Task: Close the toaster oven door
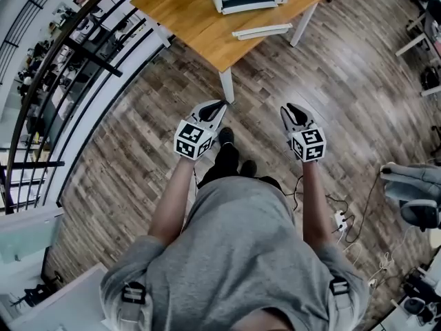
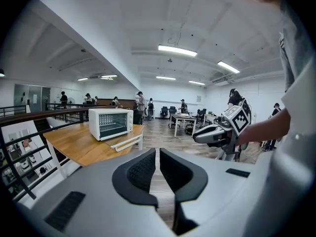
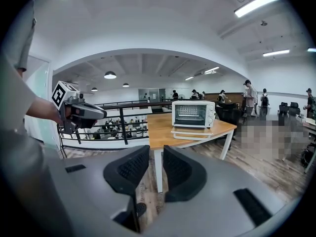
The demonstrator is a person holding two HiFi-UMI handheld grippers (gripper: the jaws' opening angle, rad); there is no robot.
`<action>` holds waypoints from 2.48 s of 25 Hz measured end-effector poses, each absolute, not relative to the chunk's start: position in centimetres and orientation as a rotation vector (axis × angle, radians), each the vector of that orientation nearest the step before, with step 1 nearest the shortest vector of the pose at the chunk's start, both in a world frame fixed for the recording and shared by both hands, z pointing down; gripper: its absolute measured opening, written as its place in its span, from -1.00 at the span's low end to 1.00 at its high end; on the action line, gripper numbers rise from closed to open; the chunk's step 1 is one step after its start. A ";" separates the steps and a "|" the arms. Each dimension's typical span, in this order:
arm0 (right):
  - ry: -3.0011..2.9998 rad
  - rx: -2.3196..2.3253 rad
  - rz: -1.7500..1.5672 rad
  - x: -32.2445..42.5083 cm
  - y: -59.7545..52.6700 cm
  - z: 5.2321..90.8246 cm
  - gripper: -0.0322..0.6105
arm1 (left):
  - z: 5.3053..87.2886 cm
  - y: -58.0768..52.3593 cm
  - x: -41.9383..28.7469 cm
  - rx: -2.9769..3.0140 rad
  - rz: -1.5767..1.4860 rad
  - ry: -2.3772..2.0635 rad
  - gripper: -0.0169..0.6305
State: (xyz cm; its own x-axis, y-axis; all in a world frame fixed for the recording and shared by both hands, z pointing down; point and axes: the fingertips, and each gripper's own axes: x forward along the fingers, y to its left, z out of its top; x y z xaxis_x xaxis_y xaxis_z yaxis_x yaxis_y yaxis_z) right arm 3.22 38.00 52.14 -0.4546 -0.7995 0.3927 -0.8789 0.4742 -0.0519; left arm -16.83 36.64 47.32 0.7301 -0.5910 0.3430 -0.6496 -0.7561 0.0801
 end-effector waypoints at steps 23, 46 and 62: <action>-2.495 1.406 0.377 3.2 37.6 51.9 -0.01 | 47.4 36.5 -15.1 2.784 0.425 -0.928 -0.20; -2.473 1.458 0.397 6.0 36.8 51.8 -0.06 | 46.9 34.7 -13.9 2.769 0.386 -0.935 -0.20; -2.434 1.494 0.424 7.7 31.3 52.3 -0.10 | 48.1 28.4 -12.4 2.748 0.371 -0.903 -0.20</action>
State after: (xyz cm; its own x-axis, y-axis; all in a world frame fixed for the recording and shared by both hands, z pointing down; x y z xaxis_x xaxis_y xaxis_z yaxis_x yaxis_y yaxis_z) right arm 7.71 31.27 52.26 -0.4408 -0.8214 0.3620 -0.8954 0.4306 -0.1134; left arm -12.38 28.39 48.07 0.7788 -0.5478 0.3057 -0.6046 -0.7854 0.1327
